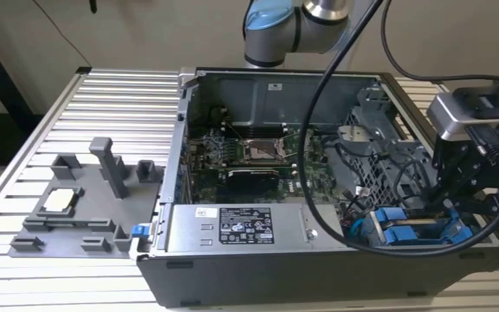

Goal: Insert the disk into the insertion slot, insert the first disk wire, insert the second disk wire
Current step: 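Insert the first disk wire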

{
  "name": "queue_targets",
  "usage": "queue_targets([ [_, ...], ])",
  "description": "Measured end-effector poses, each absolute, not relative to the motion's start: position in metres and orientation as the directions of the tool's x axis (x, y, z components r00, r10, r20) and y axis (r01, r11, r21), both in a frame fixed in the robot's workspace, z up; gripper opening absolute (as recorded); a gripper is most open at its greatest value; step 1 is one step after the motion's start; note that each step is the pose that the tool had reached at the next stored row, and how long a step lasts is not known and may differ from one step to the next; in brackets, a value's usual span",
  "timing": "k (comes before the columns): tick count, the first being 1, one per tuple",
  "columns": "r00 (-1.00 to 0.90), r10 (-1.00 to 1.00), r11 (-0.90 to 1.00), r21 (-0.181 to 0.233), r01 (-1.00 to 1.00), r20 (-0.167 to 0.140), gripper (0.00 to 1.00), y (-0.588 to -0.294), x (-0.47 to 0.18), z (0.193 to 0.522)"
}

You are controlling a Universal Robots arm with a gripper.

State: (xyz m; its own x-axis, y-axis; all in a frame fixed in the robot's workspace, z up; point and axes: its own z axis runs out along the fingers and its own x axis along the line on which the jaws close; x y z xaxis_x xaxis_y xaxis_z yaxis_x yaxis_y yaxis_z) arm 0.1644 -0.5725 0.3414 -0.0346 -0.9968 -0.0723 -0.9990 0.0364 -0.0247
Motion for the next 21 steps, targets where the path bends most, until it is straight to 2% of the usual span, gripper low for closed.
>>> queue_targets([
  [15,-0.035,-0.997,0.037,-0.024,-0.999,-0.073,0.20,-0.572,0.166,0.330],
  [16,-0.035,-0.997,0.037,-0.023,-0.999,-0.074,0.20,-0.572,0.166,0.333],
  [17,-0.035,-0.997,0.037,-0.022,-0.999,-0.073,0.27,-0.572,0.166,0.337],
  [21,-0.035,-0.997,0.037,-0.021,-0.999,-0.072,0.27,-0.572,0.166,0.355],
])
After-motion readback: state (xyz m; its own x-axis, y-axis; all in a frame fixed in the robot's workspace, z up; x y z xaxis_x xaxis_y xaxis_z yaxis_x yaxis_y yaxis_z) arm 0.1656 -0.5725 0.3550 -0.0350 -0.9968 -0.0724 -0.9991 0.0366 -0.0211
